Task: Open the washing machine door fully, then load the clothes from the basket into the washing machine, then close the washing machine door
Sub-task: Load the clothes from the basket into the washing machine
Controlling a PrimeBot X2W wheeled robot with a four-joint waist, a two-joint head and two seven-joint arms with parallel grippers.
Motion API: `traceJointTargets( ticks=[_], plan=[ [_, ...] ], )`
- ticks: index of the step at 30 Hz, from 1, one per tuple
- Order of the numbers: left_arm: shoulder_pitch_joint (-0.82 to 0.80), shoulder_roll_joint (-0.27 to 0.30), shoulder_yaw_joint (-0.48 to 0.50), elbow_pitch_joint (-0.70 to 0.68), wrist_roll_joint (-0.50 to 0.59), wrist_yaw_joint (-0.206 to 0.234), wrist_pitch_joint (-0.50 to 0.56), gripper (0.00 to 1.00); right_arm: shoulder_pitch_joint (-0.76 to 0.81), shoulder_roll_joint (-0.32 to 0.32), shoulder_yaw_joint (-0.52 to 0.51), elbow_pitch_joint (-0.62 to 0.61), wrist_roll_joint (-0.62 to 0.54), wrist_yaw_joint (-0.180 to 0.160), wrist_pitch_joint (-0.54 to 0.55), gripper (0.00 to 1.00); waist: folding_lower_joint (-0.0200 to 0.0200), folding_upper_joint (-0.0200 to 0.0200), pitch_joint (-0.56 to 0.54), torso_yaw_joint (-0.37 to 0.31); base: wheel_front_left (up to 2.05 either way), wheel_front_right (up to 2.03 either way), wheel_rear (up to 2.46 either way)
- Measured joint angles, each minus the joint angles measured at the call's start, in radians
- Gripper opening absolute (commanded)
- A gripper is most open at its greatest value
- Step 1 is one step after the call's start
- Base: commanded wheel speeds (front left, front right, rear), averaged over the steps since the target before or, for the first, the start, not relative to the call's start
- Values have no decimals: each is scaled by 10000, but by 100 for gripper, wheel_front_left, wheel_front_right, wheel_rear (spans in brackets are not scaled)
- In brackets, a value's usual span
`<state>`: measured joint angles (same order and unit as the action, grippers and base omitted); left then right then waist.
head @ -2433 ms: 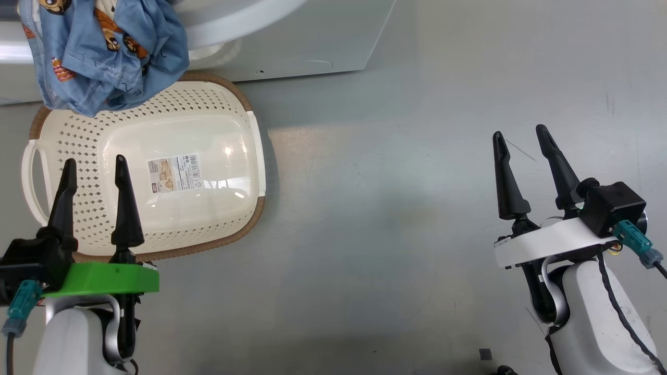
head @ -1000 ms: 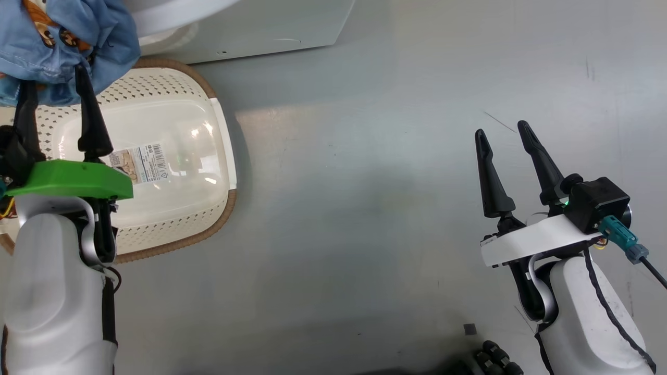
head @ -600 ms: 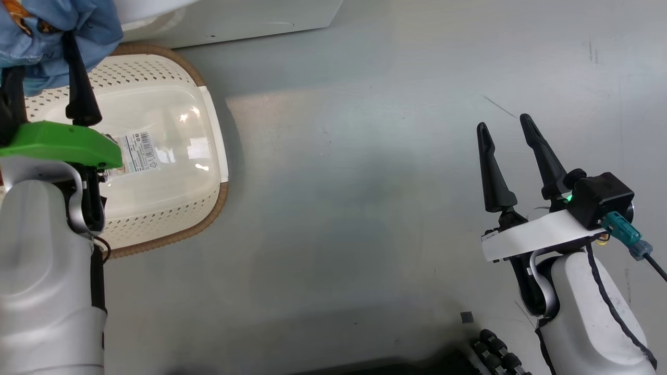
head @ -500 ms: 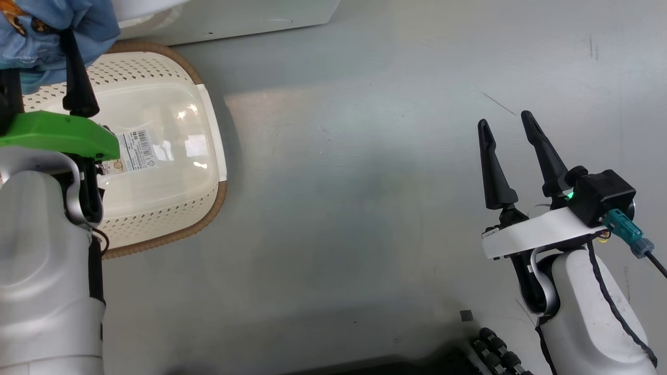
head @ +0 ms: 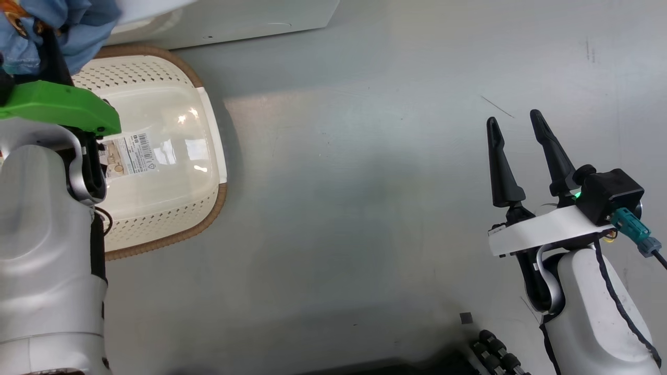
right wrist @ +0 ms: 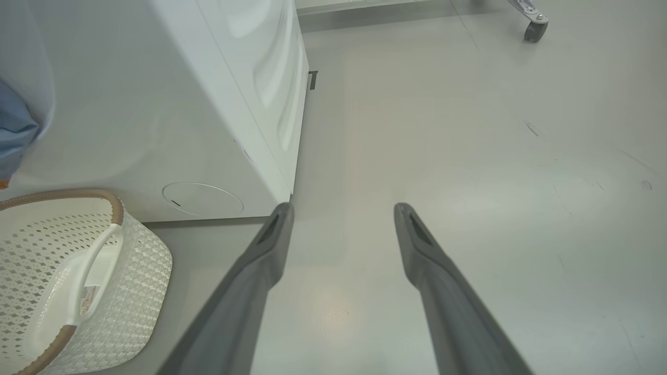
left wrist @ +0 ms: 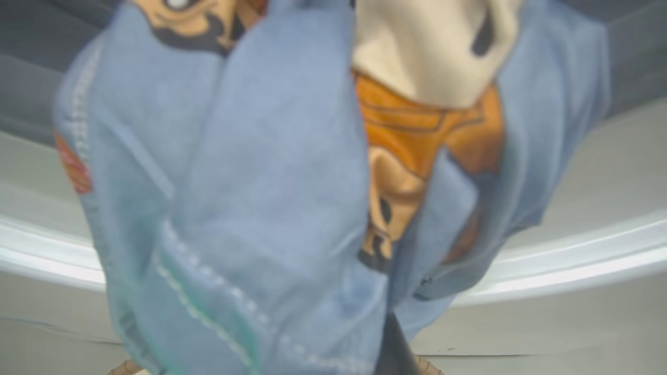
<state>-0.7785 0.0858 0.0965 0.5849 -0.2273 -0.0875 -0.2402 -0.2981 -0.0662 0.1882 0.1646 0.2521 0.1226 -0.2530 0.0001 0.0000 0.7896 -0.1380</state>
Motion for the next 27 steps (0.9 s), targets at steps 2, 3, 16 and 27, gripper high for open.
traceJointTargets(
  ticks=[2,3,16,27],
  plan=[
    [0,-15,-61,105,2,-40,-6,0,0,2,-58,4,0,0,0,100,0,0,-57,44,0,0,0],
    [4,-19,-109,155,8,-77,-31,0,0,4,-81,10,0,0,2,100,0,0,-92,71,0,0,0],
    [461,-96,-755,-115,245,-268,-119,0,37,-13,-217,50,-4,0,0,100,0,0,-601,549,0,0,0],
    [664,-4,-644,-1697,282,-276,-121,0,88,-19,-215,48,-8,0,2,100,0,0,-822,778,0,0,0]
  ],
)
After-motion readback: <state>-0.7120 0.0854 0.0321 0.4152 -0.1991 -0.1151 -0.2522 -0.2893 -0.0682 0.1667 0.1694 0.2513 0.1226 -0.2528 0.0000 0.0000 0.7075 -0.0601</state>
